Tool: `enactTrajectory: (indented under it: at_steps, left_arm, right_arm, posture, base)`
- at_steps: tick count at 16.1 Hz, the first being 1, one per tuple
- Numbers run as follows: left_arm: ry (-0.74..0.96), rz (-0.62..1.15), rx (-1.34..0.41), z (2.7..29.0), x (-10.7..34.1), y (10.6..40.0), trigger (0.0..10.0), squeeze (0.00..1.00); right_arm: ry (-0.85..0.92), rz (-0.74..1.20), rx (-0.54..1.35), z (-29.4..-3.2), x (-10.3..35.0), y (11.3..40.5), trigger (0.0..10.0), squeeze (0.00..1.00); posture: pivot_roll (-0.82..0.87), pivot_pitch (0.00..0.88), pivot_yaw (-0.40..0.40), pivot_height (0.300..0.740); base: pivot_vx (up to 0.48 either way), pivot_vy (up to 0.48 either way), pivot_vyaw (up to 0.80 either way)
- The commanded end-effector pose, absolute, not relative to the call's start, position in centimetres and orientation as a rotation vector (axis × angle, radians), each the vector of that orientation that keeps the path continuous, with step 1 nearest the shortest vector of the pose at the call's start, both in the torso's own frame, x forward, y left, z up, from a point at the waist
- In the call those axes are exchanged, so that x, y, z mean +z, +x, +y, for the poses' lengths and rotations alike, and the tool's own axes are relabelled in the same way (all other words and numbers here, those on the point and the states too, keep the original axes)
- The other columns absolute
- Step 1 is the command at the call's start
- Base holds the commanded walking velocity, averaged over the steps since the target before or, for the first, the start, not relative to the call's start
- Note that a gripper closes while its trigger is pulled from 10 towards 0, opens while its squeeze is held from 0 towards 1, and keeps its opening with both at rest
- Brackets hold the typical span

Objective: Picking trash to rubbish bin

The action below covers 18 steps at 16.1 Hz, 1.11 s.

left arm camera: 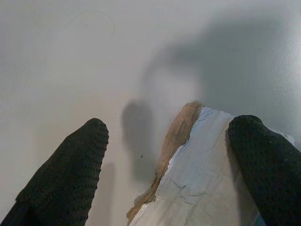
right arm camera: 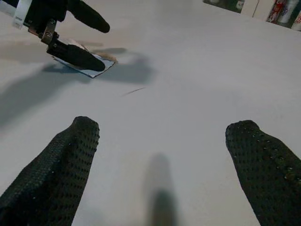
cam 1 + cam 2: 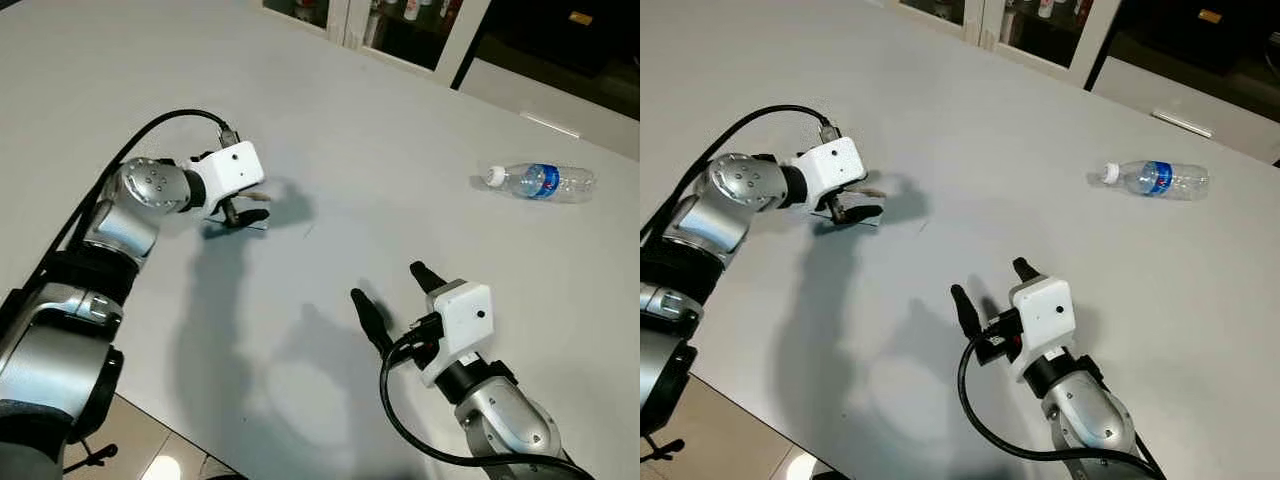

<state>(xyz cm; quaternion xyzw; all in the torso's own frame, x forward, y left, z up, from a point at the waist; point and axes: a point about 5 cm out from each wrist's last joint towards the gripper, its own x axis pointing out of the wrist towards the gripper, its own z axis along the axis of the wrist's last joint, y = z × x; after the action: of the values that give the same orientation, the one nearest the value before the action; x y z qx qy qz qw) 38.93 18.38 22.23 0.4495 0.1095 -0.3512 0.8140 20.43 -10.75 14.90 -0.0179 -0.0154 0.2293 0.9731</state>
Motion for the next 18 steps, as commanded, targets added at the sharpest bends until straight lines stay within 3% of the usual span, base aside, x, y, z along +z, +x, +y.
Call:
enactTrajectory:
  at_steps: [1,2,3,10,18]
  left_arm:
    - [0.979,0.364,-0.802,19.1,20.3,38.4,6.3,0.0]
    - [0.983,0.378,-0.815,19.2,20.1,38.3,6.3,0.0]
    - [0.976,0.425,-0.848,19.4,19.4,38.0,0.0,0.0]
    - [0.952,0.566,-1.02,19.5,17.5,36.0,0.0,0.0]
    - [0.811,0.457,-1.102,16.1,17.3,34.8,0.0,0.0]
  right_arm:
    - [-0.034,-0.029,0.462,-10.8,14.8,20.2,10.0,0.0]
    - [-0.034,-0.03,0.462,-10.8,14.8,20.2,10.0,0.0]
    - [-0.034,-0.029,0.463,-10.8,14.8,20.2,10.0,0.0]
    - [-0.034,-0.029,0.461,-10.9,14.7,20.4,10.0,0.0]
    - [-0.04,-0.04,0.462,-11.0,14.6,21.1,10.0,0.0]
  posture:
    - [0.25,0.243,-0.085,0.74]
    - [0.25,0.243,-0.085,0.74]
    - [0.25,0.24,-0.086,0.74]
    - [0.25,0.23,-0.082,0.74]
    - [0.27,0.205,-0.082,0.74]
  base:
    - [0.0,0.0,0.0]
    - [0.0,0.0,0.0]
    - [0.0,0.0,0.0]
    - [0.0,0.0,0.0]
    - [0.0,0.0,0.0]
